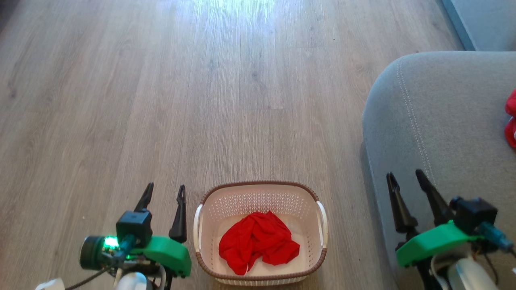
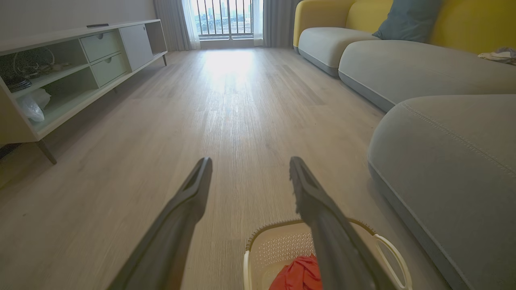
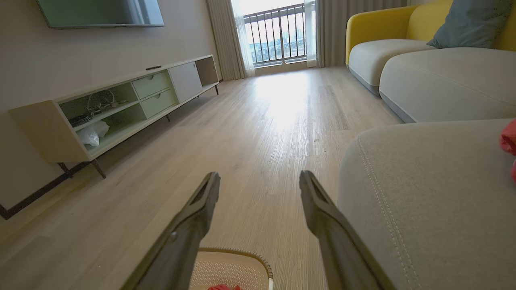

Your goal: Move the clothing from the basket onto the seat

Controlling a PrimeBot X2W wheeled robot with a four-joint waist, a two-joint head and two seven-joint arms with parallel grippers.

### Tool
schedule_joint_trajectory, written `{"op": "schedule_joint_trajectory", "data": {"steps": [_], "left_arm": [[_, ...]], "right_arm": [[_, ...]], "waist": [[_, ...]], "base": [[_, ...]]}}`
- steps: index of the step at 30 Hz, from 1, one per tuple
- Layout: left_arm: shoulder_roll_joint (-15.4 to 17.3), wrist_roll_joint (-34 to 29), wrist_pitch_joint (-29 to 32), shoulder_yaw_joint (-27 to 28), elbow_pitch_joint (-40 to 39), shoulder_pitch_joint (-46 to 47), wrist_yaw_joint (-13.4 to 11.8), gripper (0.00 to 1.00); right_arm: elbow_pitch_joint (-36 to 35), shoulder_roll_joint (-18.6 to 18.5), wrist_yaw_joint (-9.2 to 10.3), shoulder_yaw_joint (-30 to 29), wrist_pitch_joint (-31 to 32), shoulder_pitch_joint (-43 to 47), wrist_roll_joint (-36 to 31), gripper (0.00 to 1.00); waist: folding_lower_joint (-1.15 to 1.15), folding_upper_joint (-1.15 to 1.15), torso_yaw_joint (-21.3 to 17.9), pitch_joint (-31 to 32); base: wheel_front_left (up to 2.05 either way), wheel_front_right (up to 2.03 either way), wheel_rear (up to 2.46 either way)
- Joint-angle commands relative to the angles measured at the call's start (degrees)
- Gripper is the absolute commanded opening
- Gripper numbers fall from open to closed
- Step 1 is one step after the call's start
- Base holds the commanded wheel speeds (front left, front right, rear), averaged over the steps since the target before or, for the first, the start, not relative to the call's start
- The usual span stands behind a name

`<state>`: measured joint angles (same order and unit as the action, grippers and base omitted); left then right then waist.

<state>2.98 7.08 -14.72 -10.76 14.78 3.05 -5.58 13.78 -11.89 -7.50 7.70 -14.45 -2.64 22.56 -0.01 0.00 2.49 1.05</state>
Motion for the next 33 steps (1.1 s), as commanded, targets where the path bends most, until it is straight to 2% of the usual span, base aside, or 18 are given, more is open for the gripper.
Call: {"op": "schedule_joint_trajectory", "data": {"steps": [1,10,33], "left_arm": [[-0.10,0.66,-0.28,1.52,-0.72,0.78,-0.52,1.00],[-0.10,1.64,-0.28,-0.48,1.28,0.61,-0.44,1.00],[-0.10,1.46,-0.28,-1.75,1.00,0.83,-0.73,1.00]], "right_arm": [[-0.51,1.20,0.01,-0.61,-0.54,0.28,-1.32,1.00],[1.29,4.60,0.01,-4.76,-0.54,1.32,-3.82,1.00],[1.88,3.93,0.01,-5.12,-0.55,1.11,-3.50,1.00]], "waist": [[0.01,0.00,0.01,0.03],[0.01,0.00,-0.29,-0.21],[0.01,0.00,-0.58,0.40]], "base": [[0.00,0.00,0.00],[0.00,0.00,0.00],[0.00,0.00,0.00]]}}
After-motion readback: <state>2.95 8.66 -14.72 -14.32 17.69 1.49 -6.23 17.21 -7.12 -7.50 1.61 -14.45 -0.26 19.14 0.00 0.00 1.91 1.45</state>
